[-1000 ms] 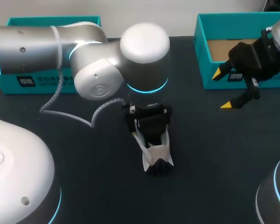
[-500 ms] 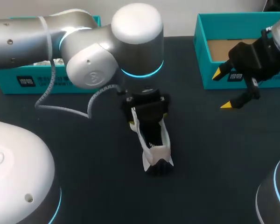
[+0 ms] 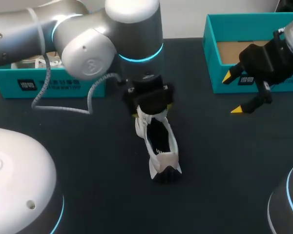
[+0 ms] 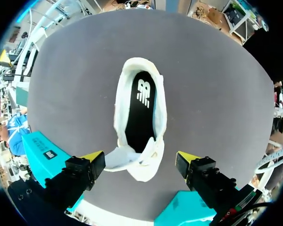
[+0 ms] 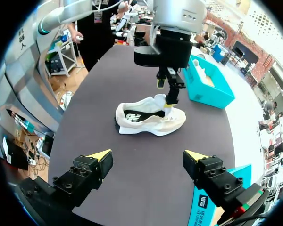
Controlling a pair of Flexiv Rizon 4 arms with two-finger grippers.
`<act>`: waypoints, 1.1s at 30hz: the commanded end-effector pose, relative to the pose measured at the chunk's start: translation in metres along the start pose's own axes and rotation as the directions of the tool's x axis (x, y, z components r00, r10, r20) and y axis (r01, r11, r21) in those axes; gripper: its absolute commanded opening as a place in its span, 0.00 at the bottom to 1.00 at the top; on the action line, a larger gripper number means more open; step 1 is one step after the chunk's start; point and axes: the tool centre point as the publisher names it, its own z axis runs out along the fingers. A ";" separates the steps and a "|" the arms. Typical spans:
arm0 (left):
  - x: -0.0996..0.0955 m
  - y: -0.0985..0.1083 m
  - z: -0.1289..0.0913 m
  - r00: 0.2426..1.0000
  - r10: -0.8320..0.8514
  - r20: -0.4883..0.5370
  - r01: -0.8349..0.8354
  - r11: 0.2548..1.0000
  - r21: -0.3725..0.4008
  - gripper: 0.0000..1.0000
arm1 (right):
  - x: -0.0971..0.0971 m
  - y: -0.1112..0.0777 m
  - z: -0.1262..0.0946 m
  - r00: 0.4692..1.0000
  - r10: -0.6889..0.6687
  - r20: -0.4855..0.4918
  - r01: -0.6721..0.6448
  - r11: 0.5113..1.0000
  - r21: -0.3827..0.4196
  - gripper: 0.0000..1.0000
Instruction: Take the shoe out of the shoebox, open the shoe tongue, remove and reinsert the insole, then place the shoe into the shoebox
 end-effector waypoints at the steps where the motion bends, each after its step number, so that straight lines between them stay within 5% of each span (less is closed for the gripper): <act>1: -0.004 0.004 -0.006 1.000 0.009 0.008 -0.009 1.000 0.018 1.00 | -0.001 0.000 0.001 1.000 0.001 -0.002 -0.001 1.000 0.002 1.00; 8: -0.011 0.004 -0.016 0.999 0.031 0.023 -0.032 0.999 0.037 1.00 | -0.001 0.000 0.001 1.000 0.001 -0.002 -0.001 1.000 0.002 1.00; 26: -0.015 0.009 0.030 0.987 0.037 -0.158 -0.007 0.982 0.190 1.00 | -0.001 0.000 0.001 1.000 0.001 -0.002 -0.001 1.000 0.002 1.00; 33: -0.011 0.003 0.035 0.983 0.055 -0.174 -0.022 0.982 0.186 0.97 | -0.001 0.000 0.001 1.000 0.001 -0.002 -0.001 1.000 0.002 1.00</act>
